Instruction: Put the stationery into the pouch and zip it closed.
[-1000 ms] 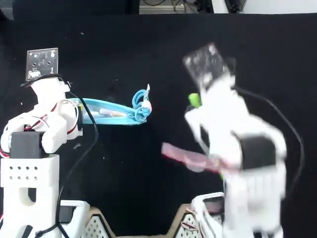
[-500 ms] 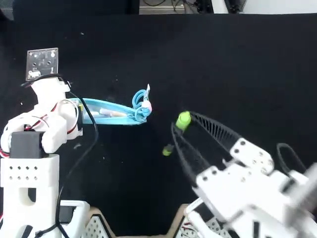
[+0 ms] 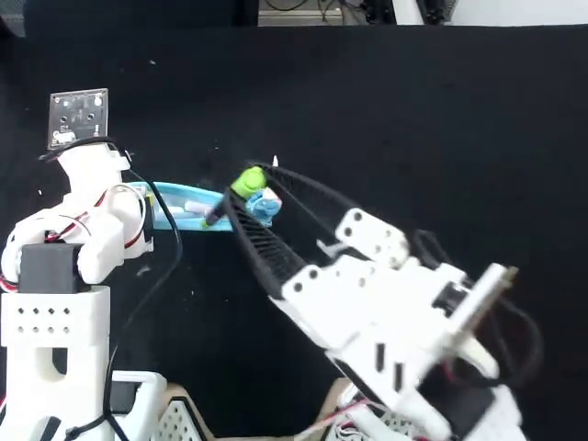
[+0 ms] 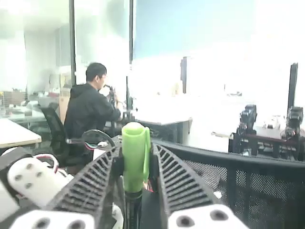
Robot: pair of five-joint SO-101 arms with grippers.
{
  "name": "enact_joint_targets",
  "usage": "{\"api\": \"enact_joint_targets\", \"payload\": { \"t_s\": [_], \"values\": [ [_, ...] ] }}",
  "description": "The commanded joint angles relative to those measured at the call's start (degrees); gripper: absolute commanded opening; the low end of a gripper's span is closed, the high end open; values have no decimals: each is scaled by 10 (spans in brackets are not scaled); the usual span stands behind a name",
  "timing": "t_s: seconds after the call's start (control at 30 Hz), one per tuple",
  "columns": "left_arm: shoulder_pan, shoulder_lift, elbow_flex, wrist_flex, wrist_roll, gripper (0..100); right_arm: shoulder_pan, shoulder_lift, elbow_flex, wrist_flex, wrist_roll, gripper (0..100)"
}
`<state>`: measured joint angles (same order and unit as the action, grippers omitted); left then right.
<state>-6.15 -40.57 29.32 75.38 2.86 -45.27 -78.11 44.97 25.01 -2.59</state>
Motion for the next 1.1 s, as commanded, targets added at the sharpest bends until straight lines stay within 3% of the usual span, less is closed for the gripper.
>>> {"api": "enact_joint_targets", "payload": {
  "t_s": [0.0, 0.4, 0.53, 0.8, 1.07],
  "values": [
    [-1, 6, 38, -4, 0, 30, -3, -6, 35, -78, -4, 11],
    [-1, 6, 37, -4, 0, 30, -5, 0, 161, -95, -3, 15],
    [-1, 6, 36, -4, 1, 30, -7, 0, 158, -76, 46, 23],
    [-1, 6, 36, -4, 2, 30, -91, 1, 73, 104, 60, 230],
    [-1, 7, 37, -4, 0, 30, -52, 73, -116, 259, 61, 103]
  ]
}}
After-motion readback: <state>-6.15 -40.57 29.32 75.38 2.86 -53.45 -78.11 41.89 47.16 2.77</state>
